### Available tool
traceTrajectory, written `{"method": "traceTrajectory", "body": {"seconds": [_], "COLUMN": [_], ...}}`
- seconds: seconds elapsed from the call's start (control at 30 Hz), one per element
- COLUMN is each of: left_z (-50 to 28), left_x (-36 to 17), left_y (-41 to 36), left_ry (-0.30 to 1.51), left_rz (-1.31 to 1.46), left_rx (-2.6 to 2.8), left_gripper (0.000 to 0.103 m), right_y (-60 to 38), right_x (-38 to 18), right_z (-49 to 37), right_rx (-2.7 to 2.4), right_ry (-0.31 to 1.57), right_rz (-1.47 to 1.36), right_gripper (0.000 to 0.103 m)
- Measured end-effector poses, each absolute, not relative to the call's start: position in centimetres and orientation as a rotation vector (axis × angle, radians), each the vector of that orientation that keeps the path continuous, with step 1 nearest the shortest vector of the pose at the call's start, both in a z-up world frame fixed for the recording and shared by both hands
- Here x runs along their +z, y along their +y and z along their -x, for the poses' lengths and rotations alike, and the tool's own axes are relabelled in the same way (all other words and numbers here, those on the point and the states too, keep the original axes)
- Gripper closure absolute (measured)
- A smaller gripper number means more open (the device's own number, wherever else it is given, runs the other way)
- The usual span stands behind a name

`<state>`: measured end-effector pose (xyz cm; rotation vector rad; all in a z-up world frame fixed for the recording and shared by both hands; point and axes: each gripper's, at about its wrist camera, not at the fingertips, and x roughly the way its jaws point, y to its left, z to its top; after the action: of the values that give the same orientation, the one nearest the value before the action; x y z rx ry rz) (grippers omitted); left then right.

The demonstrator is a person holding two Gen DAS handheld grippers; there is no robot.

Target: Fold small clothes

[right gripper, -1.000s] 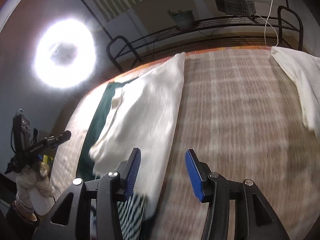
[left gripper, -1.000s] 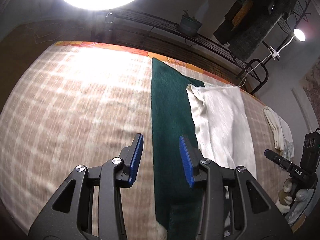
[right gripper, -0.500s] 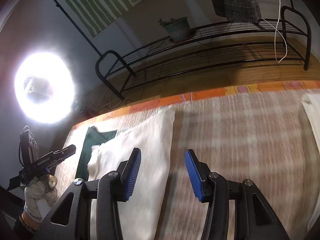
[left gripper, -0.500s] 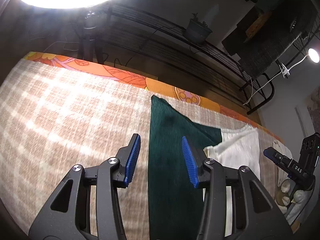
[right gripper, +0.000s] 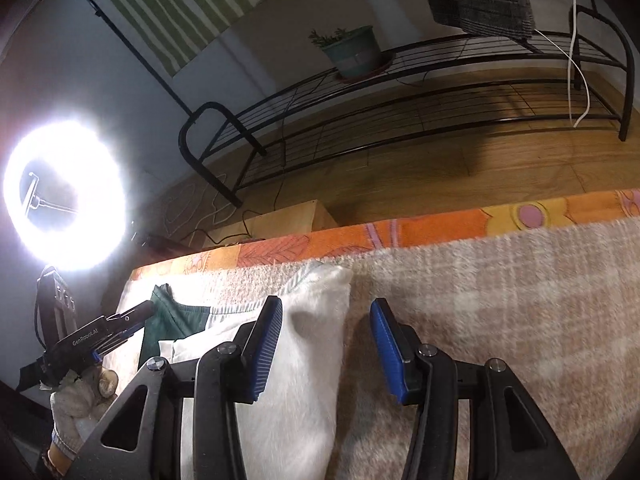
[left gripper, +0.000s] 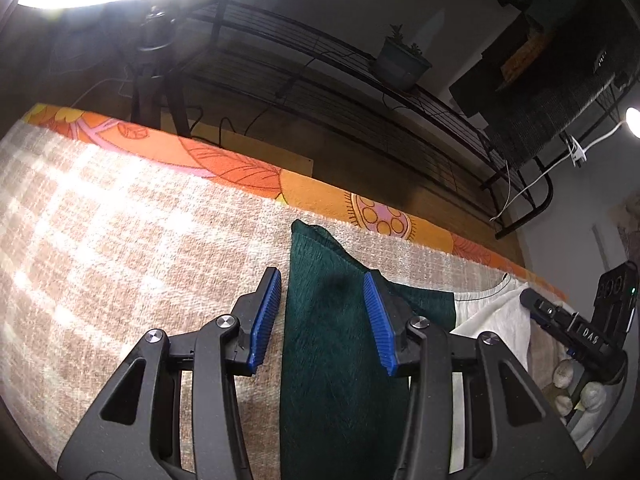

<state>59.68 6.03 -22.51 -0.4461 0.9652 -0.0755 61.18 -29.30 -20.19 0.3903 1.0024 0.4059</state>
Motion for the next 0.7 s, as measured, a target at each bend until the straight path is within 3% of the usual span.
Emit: {"method": "traceTrajectory", "body": {"seconds": [0.07,0.1,0.17,0.23,0.33,0.7], "left_z": [-60.0,-59.6,-59.7,-59.6,-59.1,-54.3], "left_x": [-22.5,-22.4,-22.4,-22.3,-21.5,-16.6], "left_y": [5.5,5.2,4.6,4.3,4.4,4.9], "left_ry": [0.962,0.96,0.968,0.959,0.928,0.834], "left_rz": [0.426,0.418,0.387,0.374,0.383,0.352], "left_rx": [-0.082,-0.09,-0.09,-0.079,-0.086,-0.145], "left_gripper": [0.06,0.071,0.095,0.097,0.101,0.103], "right_y": [-29.0,-28.8,-28.4,-27.7,-27.1,-27.7], "right_x": [-20.2,-20.2,-20.2,-19.9,-19.3,-14.6], "right_z": [-61.5,-61.7,-61.8,-61.7,-61.5,-58.6], "right_rx": [0.411,0.424,0.435,0.444,0.447,0.459], "right_ry": [1.0,1.005,1.012,1.009,0.999,0.906], "right_rz": [-0.388,-0.392,-0.376,-0.332,-0.298,-0.3], "right_gripper": [0.058,0.07,0.078,0.093,0.098,0.102]}}
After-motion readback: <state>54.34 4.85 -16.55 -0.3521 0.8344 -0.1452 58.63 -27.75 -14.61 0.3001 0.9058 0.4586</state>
